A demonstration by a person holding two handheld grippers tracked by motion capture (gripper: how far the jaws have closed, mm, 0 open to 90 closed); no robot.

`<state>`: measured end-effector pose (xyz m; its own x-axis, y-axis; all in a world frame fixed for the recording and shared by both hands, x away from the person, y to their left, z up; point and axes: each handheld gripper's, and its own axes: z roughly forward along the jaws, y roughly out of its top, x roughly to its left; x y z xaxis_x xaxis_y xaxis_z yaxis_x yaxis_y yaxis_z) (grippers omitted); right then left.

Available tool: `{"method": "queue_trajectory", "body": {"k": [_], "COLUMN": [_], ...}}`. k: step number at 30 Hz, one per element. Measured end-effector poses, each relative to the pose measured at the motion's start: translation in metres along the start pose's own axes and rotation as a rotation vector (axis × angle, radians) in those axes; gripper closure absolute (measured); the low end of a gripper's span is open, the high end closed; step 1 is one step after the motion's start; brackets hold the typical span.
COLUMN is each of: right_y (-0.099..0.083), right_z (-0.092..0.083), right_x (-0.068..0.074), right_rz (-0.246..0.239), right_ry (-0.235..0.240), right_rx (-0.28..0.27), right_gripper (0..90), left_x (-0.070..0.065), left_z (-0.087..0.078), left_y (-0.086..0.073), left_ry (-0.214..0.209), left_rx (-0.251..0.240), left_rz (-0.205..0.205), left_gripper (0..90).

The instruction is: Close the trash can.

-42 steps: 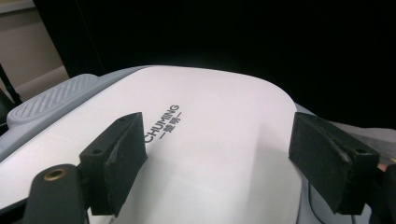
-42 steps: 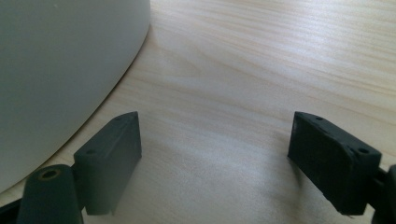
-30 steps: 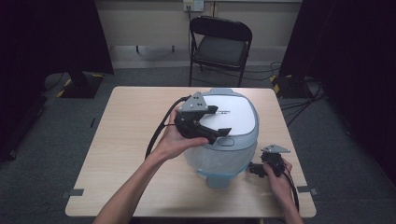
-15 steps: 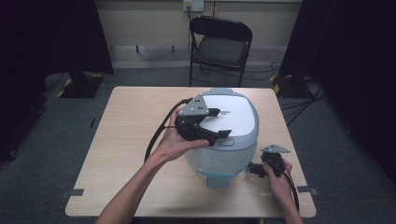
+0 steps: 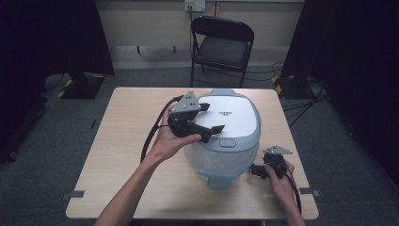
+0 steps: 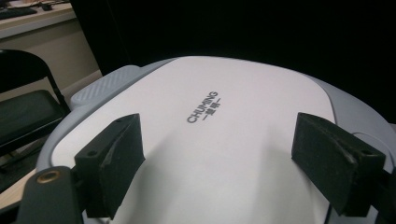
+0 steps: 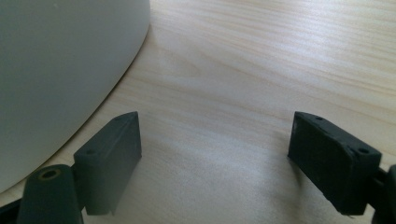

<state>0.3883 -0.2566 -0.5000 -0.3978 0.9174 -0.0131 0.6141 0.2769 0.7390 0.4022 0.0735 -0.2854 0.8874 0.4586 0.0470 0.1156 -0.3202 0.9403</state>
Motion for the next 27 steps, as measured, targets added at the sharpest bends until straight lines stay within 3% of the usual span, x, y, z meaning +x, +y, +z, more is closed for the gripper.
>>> {"method": "queue_trajectory", "body": {"k": [8, 15, 22, 23, 24, 26, 27], "right_y": [0.0, 0.0, 0.0, 0.0, 0.0, 0.0, 0.0], "right_z": [0.0, 0.0, 0.0, 0.0, 0.0, 0.0, 0.0], "right_x": [0.0, 0.0, 0.0, 0.0, 0.0, 0.0, 0.0], "right_rz": [0.0, 0.0, -0.001, 0.0, 0.0, 0.0, 0.001], "right_ry": [0.0, 0.001, 0.001, 0.0, 0.001, 0.0, 0.0], "right_rx": [0.0, -0.001, -0.001, 0.0, 0.0, 0.0, 0.0], "right_gripper": [16.1, 16.0, 16.1, 16.1, 16.0, 16.1, 16.0], "left_x": [0.011, 0.026, 0.04, 0.042, 0.047, 0.05, 0.053], "left_z": [-0.014, -0.032, -0.053, -0.056, -0.06, -0.064, -0.07], "left_y": [-0.002, -0.014, -0.023, -0.025, -0.028, -0.03, -0.034], "left_ry": [0.032, 0.089, 0.136, 0.129, 0.089, 0.081, 0.137], "left_rx": [-0.012, -0.02, -0.059, -0.068, -0.092, -0.099, -0.085], "left_rz": [-0.019, -0.048, -0.106, -0.114, -0.155, -0.17, -0.164], "left_gripper": [16.5, 16.5, 16.9, 16.9, 17.0, 17.5, 17.8]}}
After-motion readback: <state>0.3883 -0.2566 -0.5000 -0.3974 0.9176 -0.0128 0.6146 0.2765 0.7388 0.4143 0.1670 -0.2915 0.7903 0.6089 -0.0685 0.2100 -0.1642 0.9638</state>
